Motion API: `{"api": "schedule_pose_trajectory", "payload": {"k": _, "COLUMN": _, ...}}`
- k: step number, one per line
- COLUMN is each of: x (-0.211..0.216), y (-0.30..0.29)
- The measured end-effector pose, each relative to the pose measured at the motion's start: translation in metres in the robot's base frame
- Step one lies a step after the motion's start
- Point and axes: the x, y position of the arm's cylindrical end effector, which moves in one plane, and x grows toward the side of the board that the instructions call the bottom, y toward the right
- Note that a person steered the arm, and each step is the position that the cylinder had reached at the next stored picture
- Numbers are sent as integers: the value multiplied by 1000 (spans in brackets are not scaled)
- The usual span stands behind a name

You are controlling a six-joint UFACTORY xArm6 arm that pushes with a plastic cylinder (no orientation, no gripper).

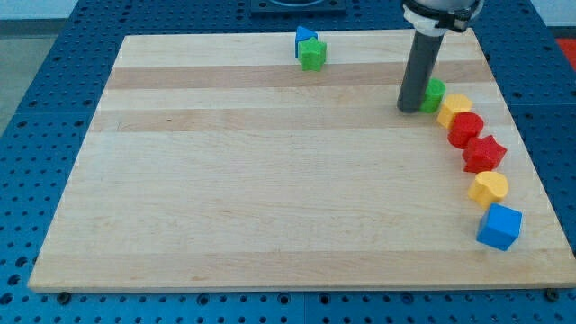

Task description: Move the green star to the top of the green circle

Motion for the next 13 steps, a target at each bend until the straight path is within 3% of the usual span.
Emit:
{"api": "schedule_pose_trajectory", "payload": {"k": 5, "x": -6, "y": 15}}
{"api": "schedule_pose_trajectory", "payload": {"k": 10, "x": 4, "y": -205}}
{"api": "schedule_pose_trajectory", "payload": {"k": 12, "x": -115, "y": -217}}
{"api": "schedule_pose_trajectory", "payload": {"k": 13, "x": -114, "y": -210}}
